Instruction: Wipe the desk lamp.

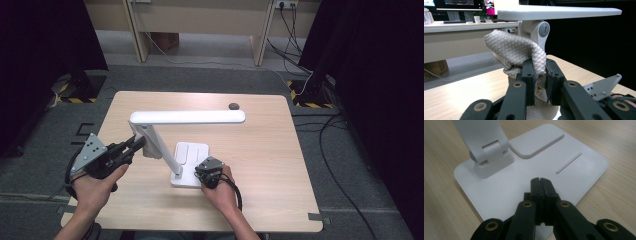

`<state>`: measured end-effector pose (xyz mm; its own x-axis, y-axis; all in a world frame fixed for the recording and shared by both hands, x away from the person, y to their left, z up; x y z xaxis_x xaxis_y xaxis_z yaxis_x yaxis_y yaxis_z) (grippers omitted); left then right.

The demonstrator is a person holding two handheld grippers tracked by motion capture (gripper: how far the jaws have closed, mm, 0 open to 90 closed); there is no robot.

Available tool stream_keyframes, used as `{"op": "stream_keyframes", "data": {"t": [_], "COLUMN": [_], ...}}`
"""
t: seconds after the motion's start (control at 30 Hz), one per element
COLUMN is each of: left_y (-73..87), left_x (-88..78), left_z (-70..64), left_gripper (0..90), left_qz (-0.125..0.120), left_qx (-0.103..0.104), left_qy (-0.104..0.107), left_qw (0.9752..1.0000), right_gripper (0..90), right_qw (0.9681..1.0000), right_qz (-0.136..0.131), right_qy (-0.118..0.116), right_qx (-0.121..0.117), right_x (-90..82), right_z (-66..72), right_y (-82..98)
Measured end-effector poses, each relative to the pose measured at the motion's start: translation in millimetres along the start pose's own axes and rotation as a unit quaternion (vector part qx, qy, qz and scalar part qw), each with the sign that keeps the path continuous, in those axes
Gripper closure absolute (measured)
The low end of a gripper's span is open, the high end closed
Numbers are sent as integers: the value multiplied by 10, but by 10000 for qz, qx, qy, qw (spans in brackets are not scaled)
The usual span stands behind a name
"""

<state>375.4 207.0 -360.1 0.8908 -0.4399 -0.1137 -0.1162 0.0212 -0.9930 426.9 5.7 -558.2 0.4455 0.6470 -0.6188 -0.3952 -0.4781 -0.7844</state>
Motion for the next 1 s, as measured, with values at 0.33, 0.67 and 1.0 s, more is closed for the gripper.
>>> {"op": "stream_keyframes", "data": {"t": [0.33,0.67,1.0], "left_y": [21,77,163], "left_x": [1,3,20], "left_z": [-4,-16,-44], "left_gripper": [795,796,795], "left_qz": [22,73,118], "left_qx": [3,-17,-36], "left_qy": [3,23,98], "left_qw": [10000,10000,9999], "right_gripper": [900,900,900], "right_qw": [10000,10000,10000], "right_qz": [5,6,25], "right_qy": [-7,4,-3], "right_qx": [-14,-21,-27], "right_x": [1,0,0], "right_z": [-1,-1,1], "right_y": [-1,1,1]}}
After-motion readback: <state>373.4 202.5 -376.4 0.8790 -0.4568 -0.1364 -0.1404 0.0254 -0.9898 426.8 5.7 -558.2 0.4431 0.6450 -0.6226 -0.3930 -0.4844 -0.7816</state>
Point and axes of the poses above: each handheld gripper's, and its own axes: x roughly forward along the jaws, y roughly out of its underside, z roughly to its left, the point moved 8 cm from there along x, roughly forward along the jaws, and after that the axes turned 10 degrees about -y, right-handed, at the moved point
